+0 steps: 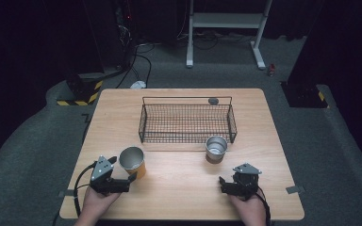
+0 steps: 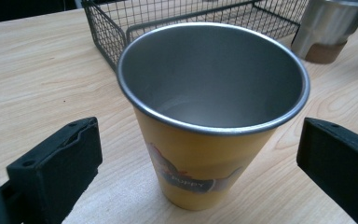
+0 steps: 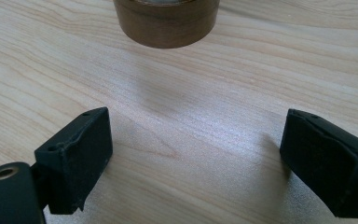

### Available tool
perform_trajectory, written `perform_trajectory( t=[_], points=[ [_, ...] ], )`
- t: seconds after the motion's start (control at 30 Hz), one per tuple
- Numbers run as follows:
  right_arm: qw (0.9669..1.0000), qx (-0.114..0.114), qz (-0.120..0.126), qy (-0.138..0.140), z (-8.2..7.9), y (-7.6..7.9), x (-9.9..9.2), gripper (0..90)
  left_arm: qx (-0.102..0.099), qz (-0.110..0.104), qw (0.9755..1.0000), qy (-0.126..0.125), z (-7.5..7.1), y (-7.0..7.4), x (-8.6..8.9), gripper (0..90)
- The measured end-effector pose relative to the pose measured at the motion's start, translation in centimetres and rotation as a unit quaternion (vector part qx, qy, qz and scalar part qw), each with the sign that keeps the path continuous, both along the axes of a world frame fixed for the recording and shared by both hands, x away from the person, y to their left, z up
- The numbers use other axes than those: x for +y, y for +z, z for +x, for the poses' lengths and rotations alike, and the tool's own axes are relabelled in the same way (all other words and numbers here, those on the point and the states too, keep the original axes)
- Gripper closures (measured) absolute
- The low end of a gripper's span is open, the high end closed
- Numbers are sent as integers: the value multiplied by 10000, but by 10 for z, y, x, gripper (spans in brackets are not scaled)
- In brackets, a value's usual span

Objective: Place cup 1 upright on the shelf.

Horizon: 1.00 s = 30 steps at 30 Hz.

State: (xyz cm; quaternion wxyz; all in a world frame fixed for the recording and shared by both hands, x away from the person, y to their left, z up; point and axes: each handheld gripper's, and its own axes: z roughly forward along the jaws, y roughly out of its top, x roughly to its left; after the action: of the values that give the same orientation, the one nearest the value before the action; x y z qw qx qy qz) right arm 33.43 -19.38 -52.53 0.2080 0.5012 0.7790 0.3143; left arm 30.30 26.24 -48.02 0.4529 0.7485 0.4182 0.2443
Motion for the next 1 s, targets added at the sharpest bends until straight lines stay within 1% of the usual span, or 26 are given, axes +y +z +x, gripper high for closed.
perform_trajectory(
  t=[0.03, 0.07, 0.1, 0.17, 0.23, 0.27, 0.5, 0.53, 0.63, 0.67, 0.83, 0.93, 1.0],
  points=[
    [10000, 0, 0, 0, 0, 0, 0, 92, 3, 34, 10000, 4, 1, 0, -1, 5],
    [10000, 0, -1, 0, 0, 0, 0, 92, 55, 12, 10000, -15, 3, -2, -1, 5],
    [10000, 0, -1, 0, 0, 0, 0, 92, 55, 12, 10000, -15, 3, -2, -1, 5],
    [10000, 1, 0, -1, 0, 0, 0, 92, 47, 79, 10000, 12, 5, -3, -2, 5],
    [10000, 1, 1, -2, 0, 0, 0, 92, 67, 66, 10000, 22, 8, -3, -2, 5],
    [10000, 1, 1, -1, 0, 0, 0, 92, 46, 10, 10000, -8, 10, -2, -3, 5],
    [10000, 4, 3, -6, 0, 0, 0, 92, 18, 33, 10000, -11, 18, -2, -9, 5],
    [10000, 1, 1, -1, 0, 0, 0, 92, 21, -16, 10000, -2, 19, -3, -11, 5],
    [10000, 5, 2, -6, 0, 0, 0, 93, -49, -22, 10000, 0, 20, -4, -13, 5],
    [10000, 4, 2, -7, 0, 0, 0, 93, -86, -46, 10000, 3, 20, -4, -13, 5],
    [10000, 5, 3, -7, 0, 0, 0, 92, -124, -195, 9997, 56, 21, -3, -11, 5],
    [10000, 4, 3, -8, 0, 0, 0, 93, -150, -227, 9996, 36, 22, -3, -11, 5],
    [10000, 5, 3, -10, 0, 0, 0, 93, -148, -195, 9997, 16, 23, -4, -12, 5]
  ],
)
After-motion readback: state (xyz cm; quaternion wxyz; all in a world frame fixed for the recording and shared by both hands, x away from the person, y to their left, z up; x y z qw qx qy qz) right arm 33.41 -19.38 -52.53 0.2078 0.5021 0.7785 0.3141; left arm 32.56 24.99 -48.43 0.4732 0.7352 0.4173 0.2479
